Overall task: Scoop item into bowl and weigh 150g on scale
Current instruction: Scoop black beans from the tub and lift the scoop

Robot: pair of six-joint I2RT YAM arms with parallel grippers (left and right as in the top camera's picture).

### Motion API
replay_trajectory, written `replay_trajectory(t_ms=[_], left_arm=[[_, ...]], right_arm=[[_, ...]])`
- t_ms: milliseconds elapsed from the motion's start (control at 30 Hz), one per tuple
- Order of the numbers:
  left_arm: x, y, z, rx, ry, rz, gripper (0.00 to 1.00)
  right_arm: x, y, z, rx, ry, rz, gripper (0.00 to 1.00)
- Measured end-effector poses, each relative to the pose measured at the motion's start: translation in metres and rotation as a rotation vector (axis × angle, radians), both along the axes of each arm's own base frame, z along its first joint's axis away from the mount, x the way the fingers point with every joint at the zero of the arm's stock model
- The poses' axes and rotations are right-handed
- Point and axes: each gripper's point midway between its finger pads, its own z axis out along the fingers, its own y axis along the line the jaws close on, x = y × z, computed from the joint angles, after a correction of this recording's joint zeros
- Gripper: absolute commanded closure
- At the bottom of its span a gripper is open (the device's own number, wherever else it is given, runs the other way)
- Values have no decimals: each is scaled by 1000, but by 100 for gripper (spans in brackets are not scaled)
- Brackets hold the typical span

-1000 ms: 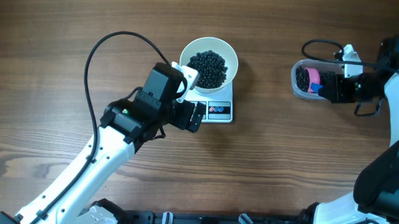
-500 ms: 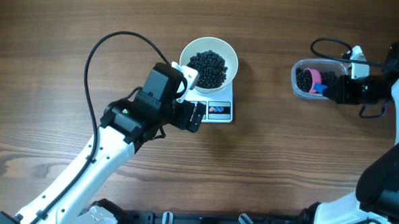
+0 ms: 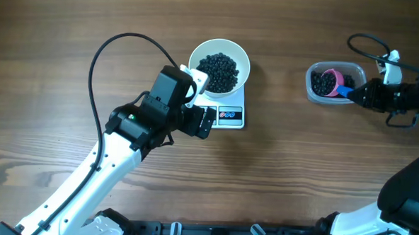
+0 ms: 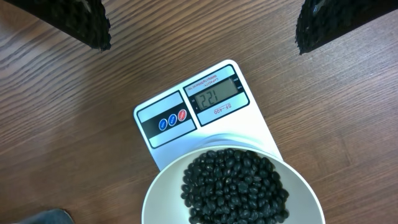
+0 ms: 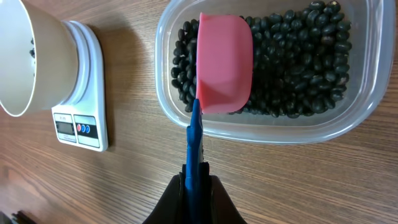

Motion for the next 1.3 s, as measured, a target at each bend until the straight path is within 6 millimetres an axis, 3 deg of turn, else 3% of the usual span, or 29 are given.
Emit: replay_trajectory(t_ms=[433,1067,1300], left_arm=[[0,0,0,0,0,0,0],[0,0,0,0,0,0,0],[0,0,0,0,0,0,0]], right_arm=[[-1,-10,15,182,17,-181,96],[0,6,36,357,-15,-189,96],[12,17,62,499,-125,-159,96]])
